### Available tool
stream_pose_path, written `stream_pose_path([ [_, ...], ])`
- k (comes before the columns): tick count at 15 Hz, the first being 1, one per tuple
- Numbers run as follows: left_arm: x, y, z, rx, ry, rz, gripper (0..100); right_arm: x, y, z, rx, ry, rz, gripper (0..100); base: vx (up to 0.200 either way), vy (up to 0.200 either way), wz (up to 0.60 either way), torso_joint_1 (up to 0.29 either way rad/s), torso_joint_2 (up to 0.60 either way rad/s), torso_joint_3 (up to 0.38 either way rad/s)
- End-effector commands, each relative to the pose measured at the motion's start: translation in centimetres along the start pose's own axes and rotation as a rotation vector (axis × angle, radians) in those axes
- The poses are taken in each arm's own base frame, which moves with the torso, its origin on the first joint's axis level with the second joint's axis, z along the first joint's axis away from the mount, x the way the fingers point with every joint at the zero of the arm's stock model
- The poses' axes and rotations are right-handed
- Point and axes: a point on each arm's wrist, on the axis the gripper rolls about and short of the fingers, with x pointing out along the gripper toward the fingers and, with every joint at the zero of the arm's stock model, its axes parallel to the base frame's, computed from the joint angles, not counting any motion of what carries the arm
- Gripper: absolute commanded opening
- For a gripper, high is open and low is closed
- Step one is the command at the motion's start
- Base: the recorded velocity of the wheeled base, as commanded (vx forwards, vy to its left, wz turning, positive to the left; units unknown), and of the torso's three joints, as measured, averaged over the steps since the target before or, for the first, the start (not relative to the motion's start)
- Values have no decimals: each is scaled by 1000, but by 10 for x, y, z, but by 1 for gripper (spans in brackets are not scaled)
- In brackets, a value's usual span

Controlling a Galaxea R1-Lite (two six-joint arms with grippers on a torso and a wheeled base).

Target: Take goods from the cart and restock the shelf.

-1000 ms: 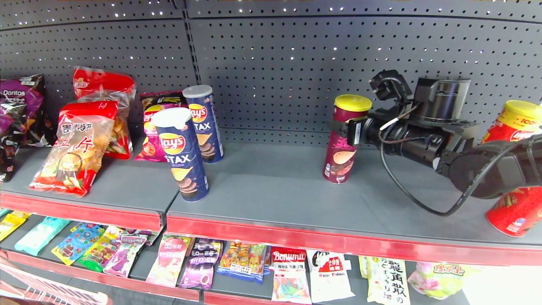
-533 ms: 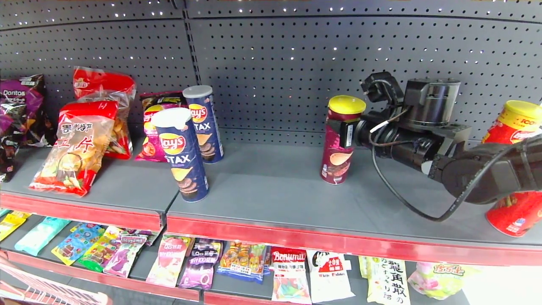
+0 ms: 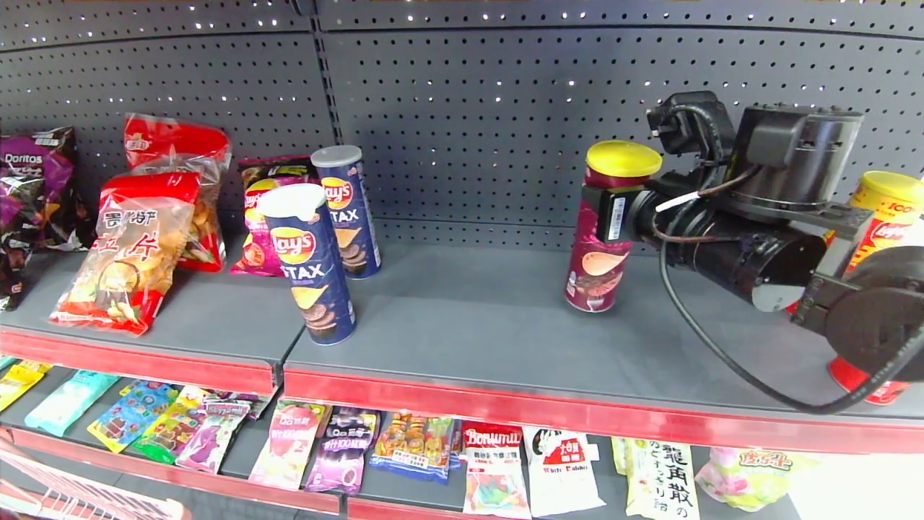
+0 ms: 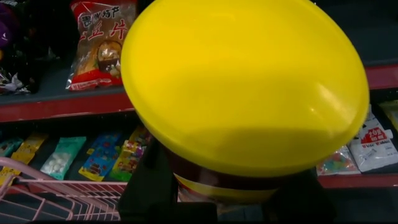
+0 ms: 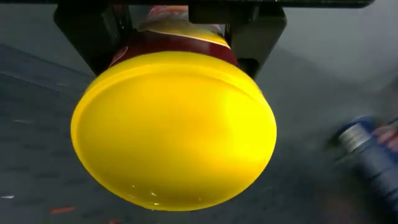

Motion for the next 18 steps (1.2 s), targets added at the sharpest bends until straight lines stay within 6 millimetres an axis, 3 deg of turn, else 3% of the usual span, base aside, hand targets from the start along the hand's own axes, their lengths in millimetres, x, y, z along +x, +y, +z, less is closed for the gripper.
stream_pose_path([
  [1,0,0,0,0,2,-1,0,-22,5,3,31,-9,33,0,0,0,0,0,0,0],
  [5,1,0,-3,0,7,1,0,-37,25,-8,53,25,-30,0,0,0,0,0,0,0],
  [18,1,-1,-7,-1,15,0,0,-47,47,-34,48,97,-58,0,0,0,0,0,0,0],
])
